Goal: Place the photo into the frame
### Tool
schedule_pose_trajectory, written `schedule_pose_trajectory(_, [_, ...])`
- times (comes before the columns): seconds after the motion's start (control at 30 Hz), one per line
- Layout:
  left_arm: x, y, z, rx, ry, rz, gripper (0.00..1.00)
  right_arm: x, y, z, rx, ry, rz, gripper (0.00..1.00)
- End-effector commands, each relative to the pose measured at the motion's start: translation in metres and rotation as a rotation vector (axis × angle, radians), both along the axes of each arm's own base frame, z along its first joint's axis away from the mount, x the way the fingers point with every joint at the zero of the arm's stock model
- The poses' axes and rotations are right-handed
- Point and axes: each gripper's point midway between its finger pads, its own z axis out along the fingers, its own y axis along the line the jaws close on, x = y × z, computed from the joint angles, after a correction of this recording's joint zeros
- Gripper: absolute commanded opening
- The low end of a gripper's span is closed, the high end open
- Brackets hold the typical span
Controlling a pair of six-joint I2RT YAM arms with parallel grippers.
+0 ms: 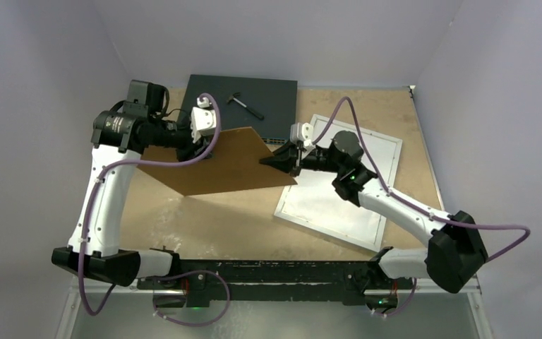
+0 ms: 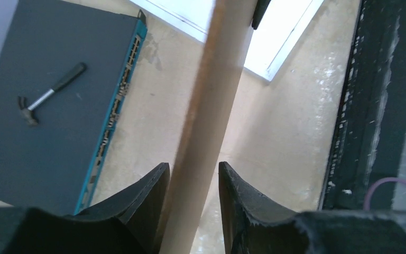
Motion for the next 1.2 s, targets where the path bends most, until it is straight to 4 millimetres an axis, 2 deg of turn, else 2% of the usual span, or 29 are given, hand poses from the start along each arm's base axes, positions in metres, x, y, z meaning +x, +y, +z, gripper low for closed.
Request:
schedule_pose_trajectory(0.0, [-0.017,0.001,0.022,0.005,-0.070,-0.068,0.27,0.006,-0.004,0.020,-0.108,-0.118,-0.018,0.00])
schedule_pose_trajectory(0.13, [-0.022,0.002,0.056,-0.020,-0.193,-0.055,0.42,0.012,-0.004,0.034,-0.165,-0.150,-0.031,0.00])
schedule_pose_trajectory(0.2, [-0.022,0.007,0.064,0.003,-0.227,-0.038,0.47,0.012,-0.006,0.043,-0.170,-0.161,-0.033,0.00])
schedule_pose_trajectory(0.33, [-0.024,0.020,0.064,0.069,-0.284,-0.012,0.54,0.020,-0.010,0.059,-0.193,-0.210,-0.077,0.00])
schedule_pose_trajectory(0.43, [-0.027,0.023,0.053,0.096,-0.280,-0.027,0.53,0.014,-0.010,0.071,-0.171,-0.240,-0.060,0.00])
schedule_pose_trajectory(0.5, [-0.028,0.023,0.042,0.107,-0.258,-0.036,0.49,0.012,-0.010,0.076,-0.161,-0.248,-0.053,0.00])
schedule_pose_trajectory(0.53, [-0.027,0.023,0.040,0.110,-0.253,-0.039,0.39,0.011,-0.010,0.078,-0.160,-0.248,-0.051,0.00])
schedule_pose_trajectory(0.6, [-0.024,0.022,0.038,0.108,-0.248,-0.038,0.30,0.008,-0.008,0.079,-0.164,-0.247,-0.037,0.00])
schedule_pose_trajectory(0.83, [-0.014,0.018,0.026,0.099,-0.234,-0.046,0.32,0.000,0.002,0.079,-0.182,-0.253,-0.005,0.00])
schedule_pose_trajectory(0.87, [-0.013,0.020,0.022,0.115,-0.227,-0.048,0.28,0.000,0.001,0.080,-0.184,-0.259,-0.007,0.00])
schedule_pose_trajectory(0.93, [-0.009,0.024,0.019,0.139,-0.229,-0.031,0.01,0.000,-0.001,0.082,-0.181,-0.270,-0.019,0.00])
schedule_pose_trajectory(1.0, [-0.003,0.025,0.025,0.136,-0.262,-0.002,0.00,0.001,-0.003,0.084,-0.177,-0.276,-0.034,0.00])
schedule_pose_trajectory(1.03, [-0.002,0.025,0.030,0.125,-0.284,0.010,0.00,0.001,-0.003,0.084,-0.174,-0.276,-0.033,0.04])
schedule_pose_trajectory(1.07, [-0.002,0.024,0.039,0.097,-0.326,0.031,0.00,-0.002,-0.002,0.084,-0.171,-0.273,-0.022,0.12])
schedule_pose_trajectory(1.17, [-0.001,0.019,0.057,0.017,-0.419,0.067,0.00,0.006,-0.006,0.082,-0.156,-0.275,-0.080,0.35])
